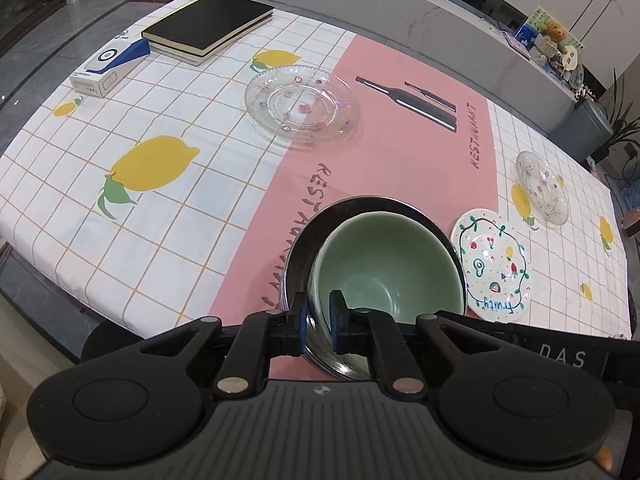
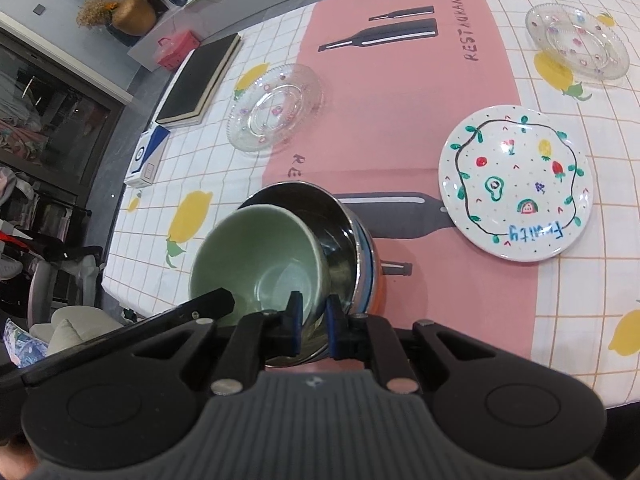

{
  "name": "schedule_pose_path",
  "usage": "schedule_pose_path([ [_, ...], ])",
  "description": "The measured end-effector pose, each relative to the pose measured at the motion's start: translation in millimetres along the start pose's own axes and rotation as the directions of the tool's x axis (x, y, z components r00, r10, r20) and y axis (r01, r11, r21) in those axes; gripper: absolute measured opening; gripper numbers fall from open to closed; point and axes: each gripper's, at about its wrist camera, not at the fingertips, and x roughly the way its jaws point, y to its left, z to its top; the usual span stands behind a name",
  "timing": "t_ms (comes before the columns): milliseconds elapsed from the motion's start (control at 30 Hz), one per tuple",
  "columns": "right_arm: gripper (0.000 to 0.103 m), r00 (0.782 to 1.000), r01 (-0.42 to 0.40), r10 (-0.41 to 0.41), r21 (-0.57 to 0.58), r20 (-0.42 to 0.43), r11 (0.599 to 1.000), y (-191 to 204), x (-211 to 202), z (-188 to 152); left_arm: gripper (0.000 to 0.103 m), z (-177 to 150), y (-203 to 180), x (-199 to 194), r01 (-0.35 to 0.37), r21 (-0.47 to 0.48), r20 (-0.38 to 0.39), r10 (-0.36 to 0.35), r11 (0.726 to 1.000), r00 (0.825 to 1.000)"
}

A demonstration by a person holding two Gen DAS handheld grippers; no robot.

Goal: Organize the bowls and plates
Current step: 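Lower the pale green bowl into the stacked steel bowls with both grippers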

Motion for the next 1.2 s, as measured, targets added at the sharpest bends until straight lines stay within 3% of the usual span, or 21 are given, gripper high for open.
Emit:
schedule_pose_path([
  [533, 0.012, 0.999, 0.038, -0.037, -0.045, 0.012, 0.998, 4, 8, 2, 0.016, -2, -1, 14, -0.016, 0.022, -0.027, 0.016, 1.0, 1.0],
  [733, 0.013, 0.998, 0.063, -0.061, -0.074, 0.028, 0.995, 8, 8, 3, 0.016, 1, -3, 11, -0.024, 0.043, -0.004, 0.024, 0.999, 1.0],
  [867, 0.021, 0.996, 0.07, -0.064, -0.094, 0.06, 0.993, 10, 2, 5, 0.016, 5, -5, 5, -0.036, 0.061, 0.035, 0.033, 0.997, 0.999],
  [1100, 0.024, 0.996, 0.063, -0.057, -0.087, 0.066, 0.994, 9, -1, 9, 0.016, 8, -6, 5, -0.025, 0.066, 0.033, 0.023, 0.998, 0.999],
  [1200, 0.036, 0.996, 0.056, -0.048, -0.093, 0.078, 0.994, 10, -6, 9, 0.016, 9, -5, 1, -0.019, 0.063, 0.044, 0.017, 0.998, 0.999],
])
